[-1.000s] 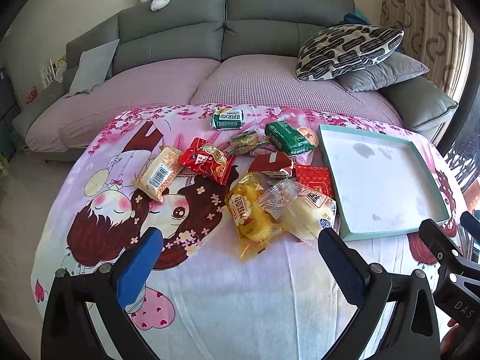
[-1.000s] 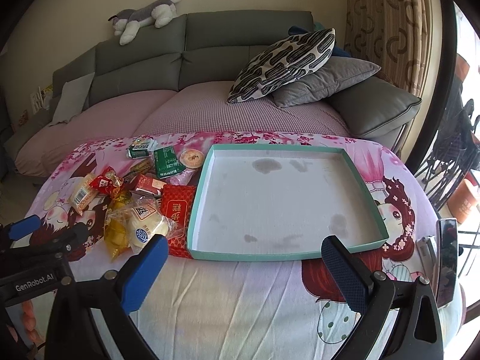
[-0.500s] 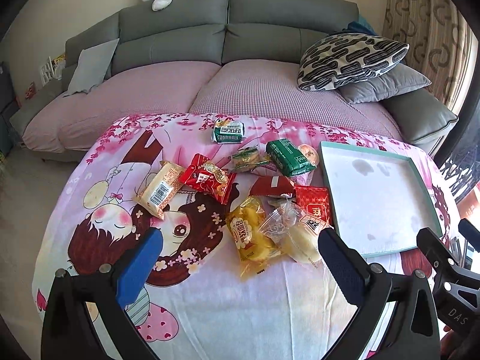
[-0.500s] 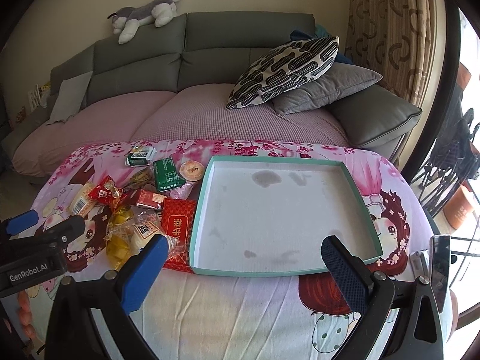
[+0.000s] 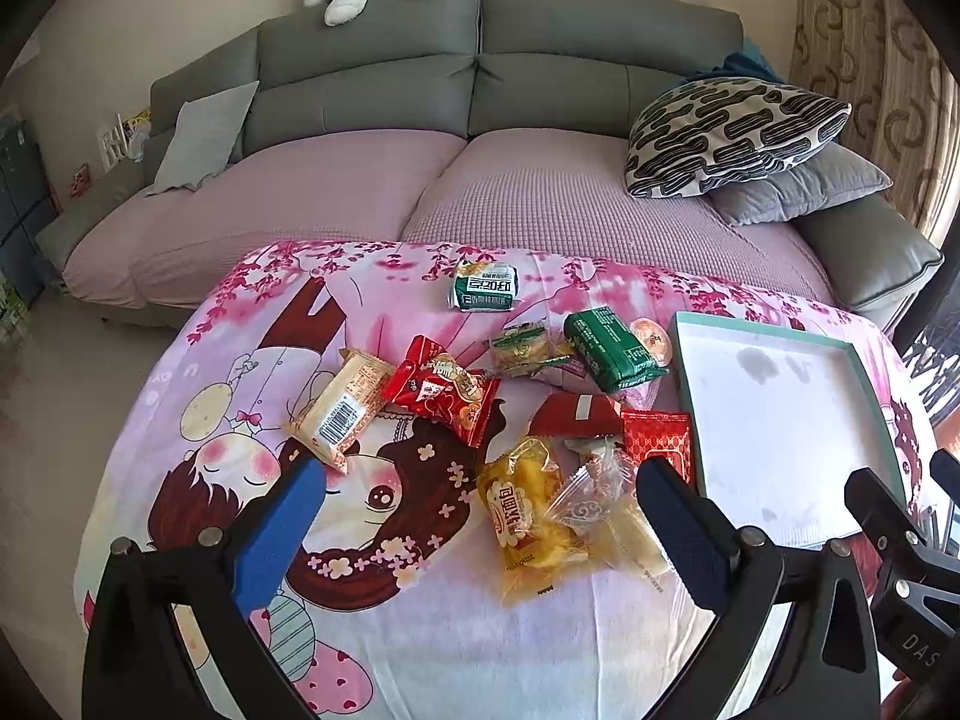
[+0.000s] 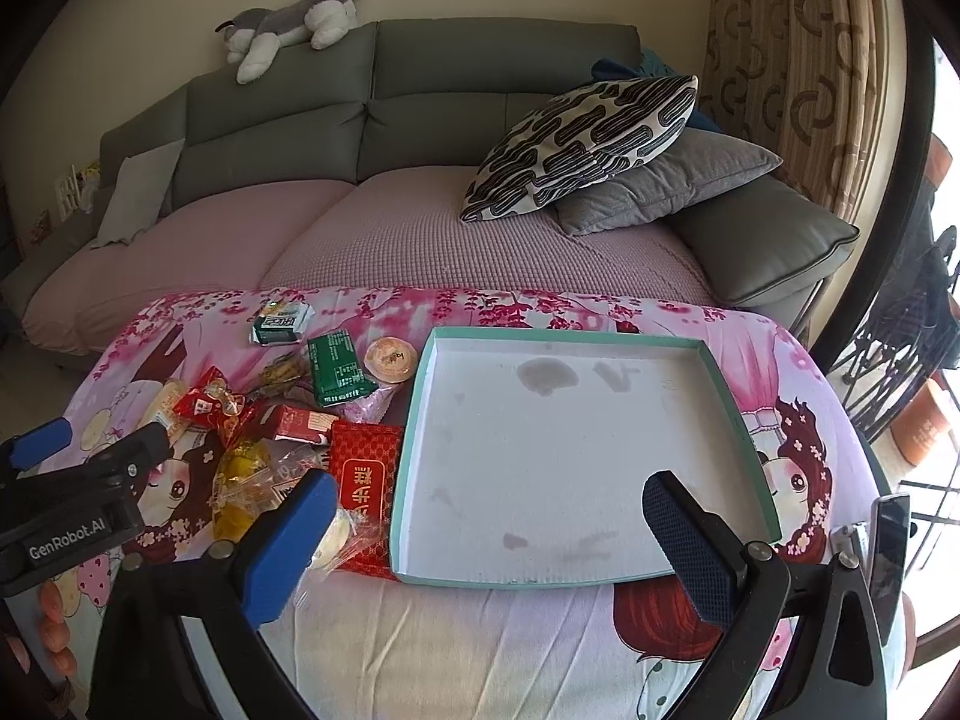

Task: Organize snacks
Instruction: 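Reach right gripper to clear bun bag while left reaches yellow bread bag, then close right gripper on clear bun bag while left closes on yellow bread bag, then carry bun bag with right gripper into teal tray while left carries bread bag there, then open both grippers and withdraw them from the tray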

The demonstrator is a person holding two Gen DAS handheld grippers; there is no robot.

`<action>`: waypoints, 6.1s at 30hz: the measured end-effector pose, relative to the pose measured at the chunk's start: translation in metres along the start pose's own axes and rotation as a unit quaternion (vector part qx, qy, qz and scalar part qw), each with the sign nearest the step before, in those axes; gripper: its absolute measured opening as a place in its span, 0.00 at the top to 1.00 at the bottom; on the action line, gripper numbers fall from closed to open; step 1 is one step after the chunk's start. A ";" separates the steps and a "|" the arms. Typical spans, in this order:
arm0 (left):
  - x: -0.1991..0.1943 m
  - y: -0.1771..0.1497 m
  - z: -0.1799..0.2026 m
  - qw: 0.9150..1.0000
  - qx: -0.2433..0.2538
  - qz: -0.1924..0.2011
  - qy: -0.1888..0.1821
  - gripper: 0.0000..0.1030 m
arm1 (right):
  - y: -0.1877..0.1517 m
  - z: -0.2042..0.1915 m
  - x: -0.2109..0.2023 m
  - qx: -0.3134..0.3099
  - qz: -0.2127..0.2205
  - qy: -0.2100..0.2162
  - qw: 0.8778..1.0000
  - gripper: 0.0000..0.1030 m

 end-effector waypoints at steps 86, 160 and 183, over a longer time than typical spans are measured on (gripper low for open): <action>0.057 -0.022 -0.015 0.988 -0.110 0.001 -0.108 0.62 | -0.025 -0.095 0.035 -0.039 0.000 0.190 0.981 0.49; 0.086 -0.023 0.097 0.997 0.002 -0.040 -0.069 0.21 | -0.053 0.133 0.081 0.129 -0.082 -0.075 0.986 0.23; 0.098 -0.026 0.088 0.997 -0.018 -0.041 -0.060 0.03 | -0.058 0.134 0.091 0.136 -0.080 -0.069 0.985 0.00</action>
Point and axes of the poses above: each gripper's, at about its wrist camera, not at the fingertips, and x roughly the way its jaws point, z to its right, y to its top, the point moved 8 cm from there along x, roughly the way its jaws point, and after that the axes turned 4 degrees about -y, right-handed, at the moved point
